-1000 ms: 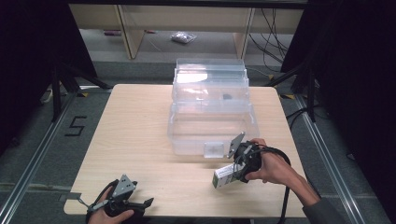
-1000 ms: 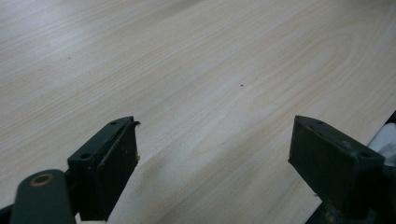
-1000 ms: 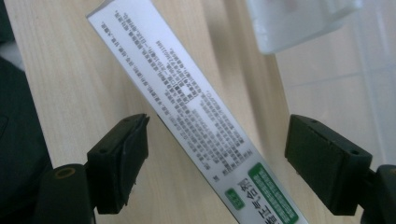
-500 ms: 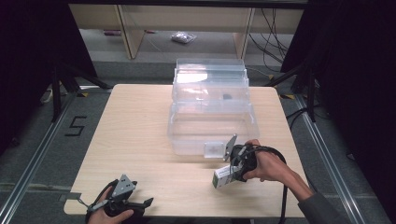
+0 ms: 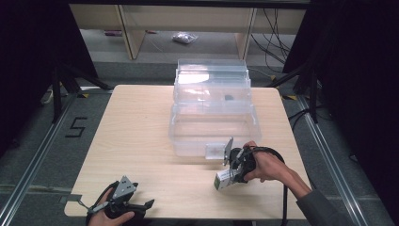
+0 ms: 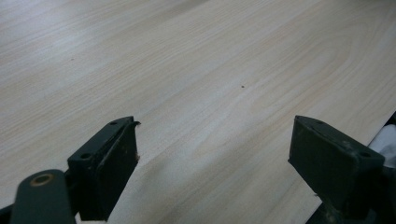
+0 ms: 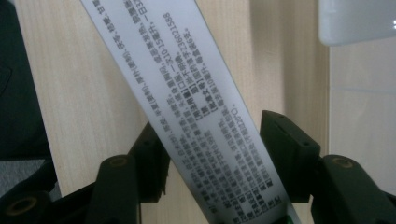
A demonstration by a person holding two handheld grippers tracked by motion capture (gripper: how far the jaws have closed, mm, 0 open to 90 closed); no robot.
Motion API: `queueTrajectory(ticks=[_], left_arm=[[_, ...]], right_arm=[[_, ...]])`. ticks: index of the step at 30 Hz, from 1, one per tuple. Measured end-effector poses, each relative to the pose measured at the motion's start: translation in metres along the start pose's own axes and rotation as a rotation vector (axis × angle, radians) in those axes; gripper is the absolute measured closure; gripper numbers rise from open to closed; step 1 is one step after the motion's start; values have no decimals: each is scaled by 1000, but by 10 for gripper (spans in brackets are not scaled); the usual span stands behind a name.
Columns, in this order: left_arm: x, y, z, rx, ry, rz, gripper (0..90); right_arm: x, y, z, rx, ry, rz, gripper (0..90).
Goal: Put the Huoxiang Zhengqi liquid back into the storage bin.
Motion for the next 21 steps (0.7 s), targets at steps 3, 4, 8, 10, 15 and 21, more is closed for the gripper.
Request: queueTrajectory(ticks=[3, 4, 8, 10, 15, 21], left_arm=[[-1, -1, 0, -2, 6, 0, 148], [-1, 0, 0, 0, 4, 1, 149], [-1, 0, 0, -1, 4, 1, 149], [-1, 0, 0, 0, 4, 0, 149], [2, 0, -1, 12, -14, 10, 149], [2, -1, -1, 9, -12, 20, 149]], right_arm=[[1, 0, 1, 7, 42, 1, 529], [3, 0, 0, 27, 63, 19, 577], [4, 1, 2, 12, 86, 30, 638], [5, 1, 1, 15, 86, 44, 640], [6, 3, 1, 7, 84, 47, 642], [8, 15, 3, -10, 81, 44, 643]])
Point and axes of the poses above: each handheld gripper's, and its own axes: y roughly backward along the jaws, z roughly out of its top, x roughly to its left, the point moved 10 cm from there along -y, roughly forward along the jaws, and after that the axes turned 13 degrees about z, right-handed, at the moved point
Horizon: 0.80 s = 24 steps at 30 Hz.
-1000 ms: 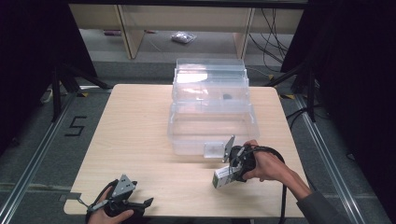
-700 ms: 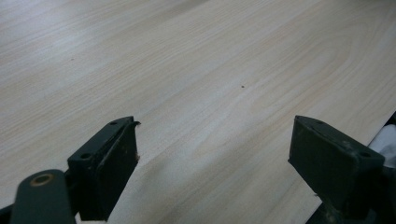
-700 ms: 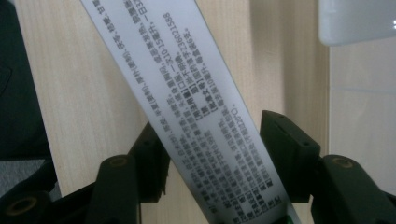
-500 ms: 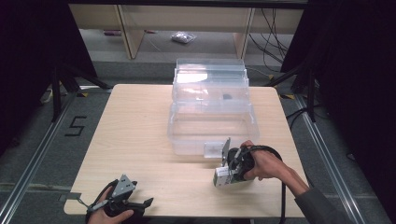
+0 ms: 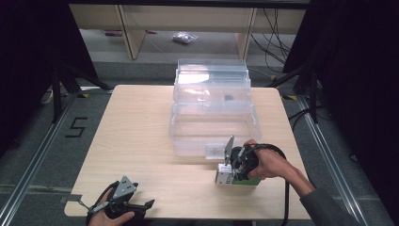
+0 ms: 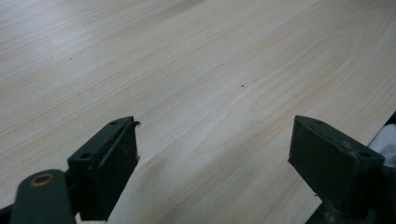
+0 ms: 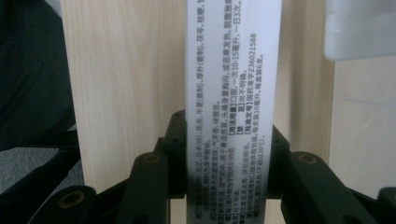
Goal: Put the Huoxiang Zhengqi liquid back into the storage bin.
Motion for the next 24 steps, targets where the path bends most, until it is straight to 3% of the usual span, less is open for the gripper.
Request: queueTrajectory(ticks=[11, 13, 14, 15, 17, 21, 24], left_arm=[[-1, 1, 0, 2, -2, -12, 149], [0, 0, 0, 1, 1, -1, 149], [-1, 0, 0, 0, 6, -6, 149], [0, 2, -1, 9, -12, -19, 149], [-1, 1, 0, 0, 5, -18, 149], [-1, 1, 0, 1, 4, -20, 149], [-1, 1, 0, 3, 5, -17, 149]], right_arm=[[2, 25, 5, -11, 9, -16, 643], [-2, 30, 9, -14, 91, -8, 642], [-2, 30, 9, -14, 91, -8, 642], [0, 33, 8, -19, 29, -13, 642], [0, 36, 7, -9, 9, -14, 643], [0, 41, 8, -5, -3, -17, 643], [-2, 45, 11, -16, 35, -12, 643]])
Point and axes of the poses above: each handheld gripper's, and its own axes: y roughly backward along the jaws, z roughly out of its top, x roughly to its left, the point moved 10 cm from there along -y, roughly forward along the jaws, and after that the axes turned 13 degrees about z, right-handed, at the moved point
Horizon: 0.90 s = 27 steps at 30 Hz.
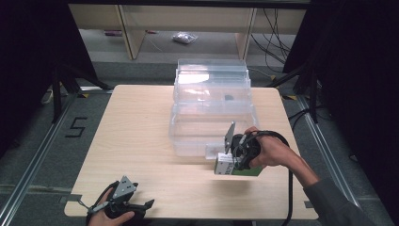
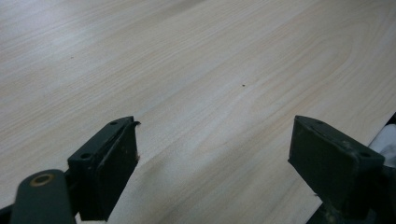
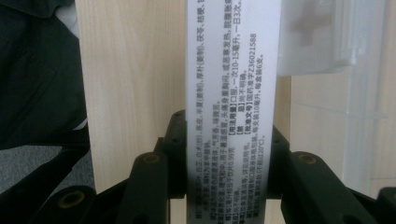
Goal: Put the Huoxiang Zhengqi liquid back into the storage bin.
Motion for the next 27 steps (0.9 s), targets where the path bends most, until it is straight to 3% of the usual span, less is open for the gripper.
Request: queueTrajectory(ticks=[1, 4, 9, 11, 14, 16, 19, 20, 23, 27], left_arm=[[0, 0, 0, -1, 5, 1, 149], [0, 0, 0, 1, -2, 0, 149], [-1, 0, 1, -9, 17, -5, 149], [1, 1, 0, 8, 7, -5, 149], [0, -1, 1, -12, 17, -1, 149], [0, 0, 1, -5, 7, -2, 149], [0, -1, 2, -13, 18, -1, 149], [0, 0, 1, -1, 20, -7, 149], [1, 0, 0, 0, 10, 0, 149], [-1, 0, 1, -9, 21, 2, 149]], right_arm=[[0, 2, 1, 5, 9, 3, 643], [2, 9, 2, 3, -25, -2, 643], [-2, 21, 6, -5, -1, -10, 643], [-2, 30, 6, -4, -32, -22, 644], [-6, 41, 10, -10, 1, -44, 644], [-6, 50, 12, -7, -12, -48, 644], [-13, 60, 16, 2, 17, -57, 644], [-15, 65, 16, 4, -4, -72, 645], [-21, 73, 19, 8, 8, -76, 645], [-31, 81, 21, 7, -13, -96, 645]])
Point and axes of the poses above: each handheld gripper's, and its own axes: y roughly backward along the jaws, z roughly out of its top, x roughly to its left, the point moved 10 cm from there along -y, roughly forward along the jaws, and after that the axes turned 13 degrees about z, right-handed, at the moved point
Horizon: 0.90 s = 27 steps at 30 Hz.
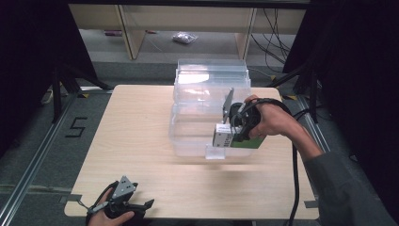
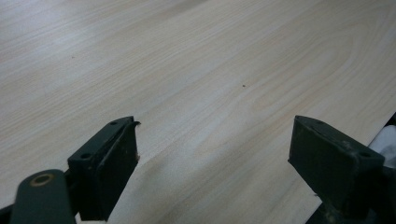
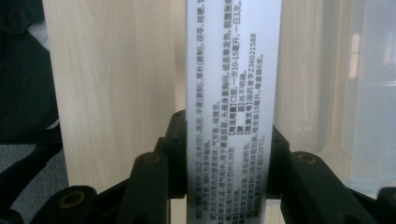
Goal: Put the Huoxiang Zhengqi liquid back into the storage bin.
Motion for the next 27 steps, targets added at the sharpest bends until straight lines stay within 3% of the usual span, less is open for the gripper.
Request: queueTrajectory(ticks=[4, 5, 6, 10, 18, 21, 22, 24, 27], left_arm=[[0, -1, 0, -2, 1, 1, 149], [0, -1, 0, -2, -1, -1, 149], [1, 0, 0, 2, -16, -3, 149], [0, 0, 0, -1, 0, -3, 149], [1, 0, -1, 6, -8, -7, 149], [1, 0, -1, 8, -8, -7, 149], [1, 0, -1, 10, -11, -9, 149], [0, -1, 0, 2, 2, -8, 149], [-1, 0, 0, 1, 7, -9, 149]], right_arm=[[-12, 2, 2, 0, 41, -12, 645], [-13, 2, 2, 6, 8, -6, 645], [-17, 3, 2, 12, 6, -14, 645], [-34, 1, 4, 17, 17, -22, 644], [-63, -15, 0, 30, -49, -14, 645], [-68, -19, -2, 37, -50, -8, 644], [-68, -21, -4, 42, -78, -1, 644], [-76, -27, -5, 47, -57, 1, 644], [-79, -30, -8, 59, -66, -1, 644]])
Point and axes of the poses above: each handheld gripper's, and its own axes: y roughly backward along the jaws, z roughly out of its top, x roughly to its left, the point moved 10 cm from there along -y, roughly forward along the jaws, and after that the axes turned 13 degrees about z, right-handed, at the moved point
